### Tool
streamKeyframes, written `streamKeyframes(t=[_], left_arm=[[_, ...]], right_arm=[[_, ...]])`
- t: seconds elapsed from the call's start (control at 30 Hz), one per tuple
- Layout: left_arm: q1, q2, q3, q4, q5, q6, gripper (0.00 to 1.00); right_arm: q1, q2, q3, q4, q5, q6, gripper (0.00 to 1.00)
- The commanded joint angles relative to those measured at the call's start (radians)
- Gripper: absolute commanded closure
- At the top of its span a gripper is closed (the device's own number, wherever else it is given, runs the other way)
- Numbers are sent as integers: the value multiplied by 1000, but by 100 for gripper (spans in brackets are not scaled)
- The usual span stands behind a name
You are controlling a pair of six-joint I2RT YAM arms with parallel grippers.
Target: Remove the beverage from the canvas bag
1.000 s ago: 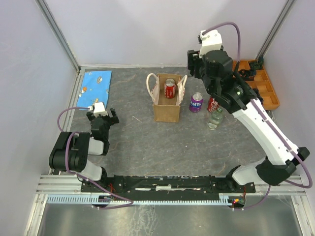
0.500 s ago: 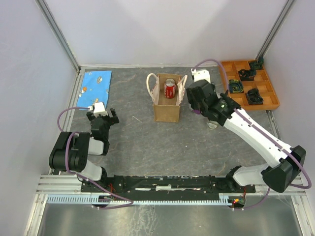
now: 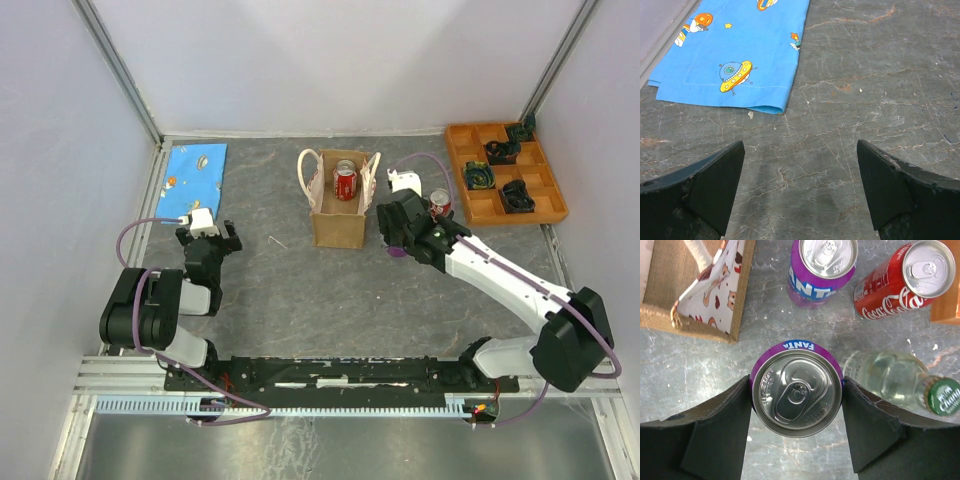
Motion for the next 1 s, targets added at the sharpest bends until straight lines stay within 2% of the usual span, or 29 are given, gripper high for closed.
streamKeyframes(t=[0.0, 0.23, 0.6, 0.77, 0.83, 0.9, 0.93, 0.97], left_arm=[[-2, 7, 18, 41, -3, 41, 1], [-2, 7, 18, 41, -2, 41, 1], [-2, 7, 19, 41, -2, 41, 1], [-2, 7, 19, 42, -4, 41, 1], [-2, 6, 19, 42, -3, 41, 1], [-2, 7, 19, 41, -3, 41, 1], [-2, 6, 19, 41, -3, 41, 1], [-3, 6, 19, 41, -3, 41, 1]], right_arm=[[-33, 22, -7, 216, 6, 42, 100], [-93, 105, -6, 232, -14, 80, 100], [-108, 145, -10, 176, -16, 109, 99], [-109, 163, -19, 144, -13, 127, 87], [-108, 172, -20, 133, -13, 137, 79], [-108, 177, -22, 130, -15, 144, 67], [-108, 179, -27, 130, -15, 150, 44], [-109, 180, -27, 130, -15, 149, 36]])
